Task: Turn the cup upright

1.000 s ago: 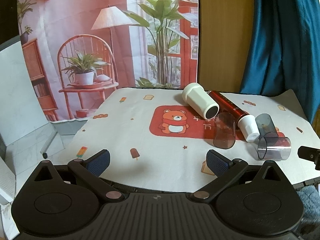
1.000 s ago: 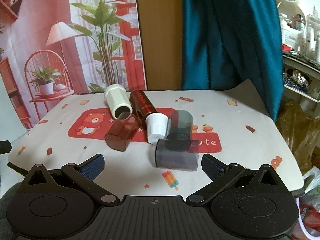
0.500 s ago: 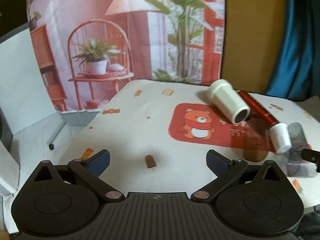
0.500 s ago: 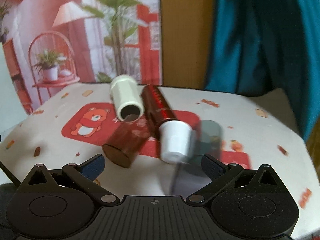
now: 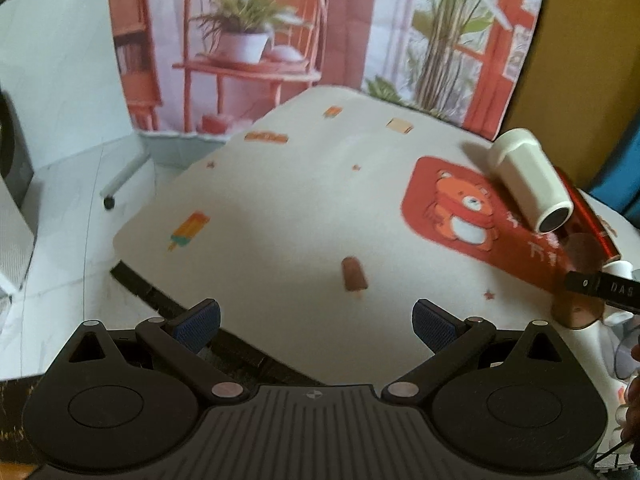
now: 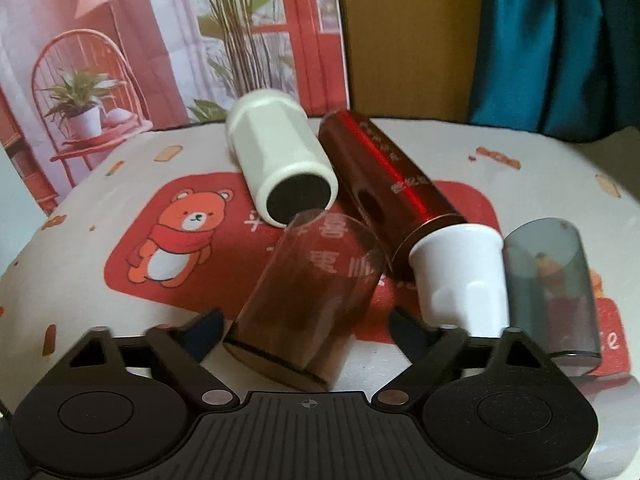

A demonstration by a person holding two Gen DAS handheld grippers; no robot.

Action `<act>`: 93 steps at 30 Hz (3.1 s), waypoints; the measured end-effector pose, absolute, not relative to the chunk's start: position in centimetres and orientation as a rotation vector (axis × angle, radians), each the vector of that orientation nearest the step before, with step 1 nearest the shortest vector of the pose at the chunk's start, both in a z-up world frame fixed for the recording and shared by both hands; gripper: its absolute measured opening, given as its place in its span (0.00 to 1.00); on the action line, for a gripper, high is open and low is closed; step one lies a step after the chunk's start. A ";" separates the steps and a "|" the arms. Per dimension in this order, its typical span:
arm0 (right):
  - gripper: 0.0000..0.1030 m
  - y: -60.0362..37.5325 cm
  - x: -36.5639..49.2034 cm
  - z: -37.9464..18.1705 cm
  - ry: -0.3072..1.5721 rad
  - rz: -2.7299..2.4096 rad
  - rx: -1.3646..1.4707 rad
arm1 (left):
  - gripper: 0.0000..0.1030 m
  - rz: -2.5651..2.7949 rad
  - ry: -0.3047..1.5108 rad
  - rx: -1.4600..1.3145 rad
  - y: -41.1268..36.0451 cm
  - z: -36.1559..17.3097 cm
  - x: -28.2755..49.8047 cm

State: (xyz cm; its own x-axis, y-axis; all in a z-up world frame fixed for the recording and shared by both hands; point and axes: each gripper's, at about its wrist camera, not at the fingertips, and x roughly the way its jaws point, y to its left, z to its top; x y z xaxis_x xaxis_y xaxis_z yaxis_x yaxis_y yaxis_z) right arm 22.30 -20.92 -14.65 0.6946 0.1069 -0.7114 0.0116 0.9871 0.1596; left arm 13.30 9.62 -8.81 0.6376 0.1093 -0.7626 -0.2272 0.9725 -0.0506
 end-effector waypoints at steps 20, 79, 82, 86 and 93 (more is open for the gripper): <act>0.67 -6.2 20.7 -14.0 0.766 0.585 -0.134 | 1.00 0.365 0.884 -0.417 15.3 -9.7 13.8; 1.00 -22.9 11.7 -11.3 0.645 0.199 0.062 | 0.73 0.123 0.979 -0.095 2.2 -12.4 25.0; 1.00 -22.8 11.7 -11.3 0.641 0.191 0.064 | 0.73 0.082 0.947 -0.134 3.0 -11.6 23.4; 1.00 -22.6 11.9 -11.3 0.648 0.187 0.070 | 0.72 0.053 0.877 -0.145 3.8 -10.4 21.7; 1.00 -21.9 11.6 -11.4 0.662 0.200 0.042 | 0.72 0.107 0.765 -0.100 4.0 -10.6 23.7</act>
State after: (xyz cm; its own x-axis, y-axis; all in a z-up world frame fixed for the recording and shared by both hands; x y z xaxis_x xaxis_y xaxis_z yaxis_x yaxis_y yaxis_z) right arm 11.65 -21.88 -11.42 0.7701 0.1980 -0.6064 -0.1710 0.9799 0.1028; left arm 23.71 3.98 -10.57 0.7164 0.0600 -0.6951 -0.1325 0.9899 -0.0511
